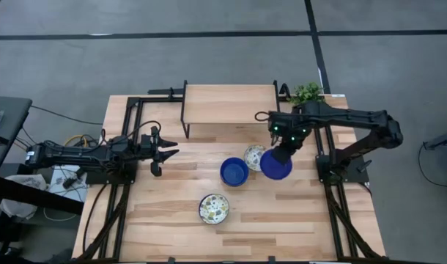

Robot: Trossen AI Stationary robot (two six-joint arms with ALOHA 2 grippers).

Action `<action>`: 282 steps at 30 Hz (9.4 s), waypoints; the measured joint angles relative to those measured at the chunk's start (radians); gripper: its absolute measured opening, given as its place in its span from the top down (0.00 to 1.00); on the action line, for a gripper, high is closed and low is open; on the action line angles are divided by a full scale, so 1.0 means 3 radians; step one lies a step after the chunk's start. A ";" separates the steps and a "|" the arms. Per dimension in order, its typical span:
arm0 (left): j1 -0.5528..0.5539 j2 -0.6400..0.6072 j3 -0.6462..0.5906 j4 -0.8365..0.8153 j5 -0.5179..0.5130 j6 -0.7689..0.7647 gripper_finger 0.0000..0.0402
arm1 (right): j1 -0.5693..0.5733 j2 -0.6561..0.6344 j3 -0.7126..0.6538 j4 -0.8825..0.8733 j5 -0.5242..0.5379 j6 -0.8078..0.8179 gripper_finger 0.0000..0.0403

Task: Pick & Place Mini bowls
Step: Put the top blue bowl on the shelf, then stack the top blue bowl on top of the blue bowl on the shelf

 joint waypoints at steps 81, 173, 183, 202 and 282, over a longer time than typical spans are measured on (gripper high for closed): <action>-0.0001 0.0000 0.0000 0.0012 0.0000 0.0011 0.71 | 0.0739 0.0009 0.0019 0.5285 -0.1906 -0.1018 1.00; 0.0000 0.0462 -0.0001 0.0081 0.0000 0.0013 0.71 | -0.1300 0.1348 0.2765 -0.0326 -0.0004 -0.1571 1.00; 0.0000 0.0462 -0.0001 0.0087 -0.0001 0.0013 0.71 | -0.1769 0.1348 0.2754 -0.0327 0.0257 -0.1525 1.00; -0.0001 0.0462 -0.0001 0.0089 -0.0001 0.0013 0.71 | -0.2008 0.1749 0.2751 -0.0327 0.0275 -0.1568 1.00; 0.0000 0.0462 -0.0001 0.0114 -0.0001 0.0013 0.71 | -0.2290 0.1996 0.2286 -0.0131 0.0261 -0.1980 0.83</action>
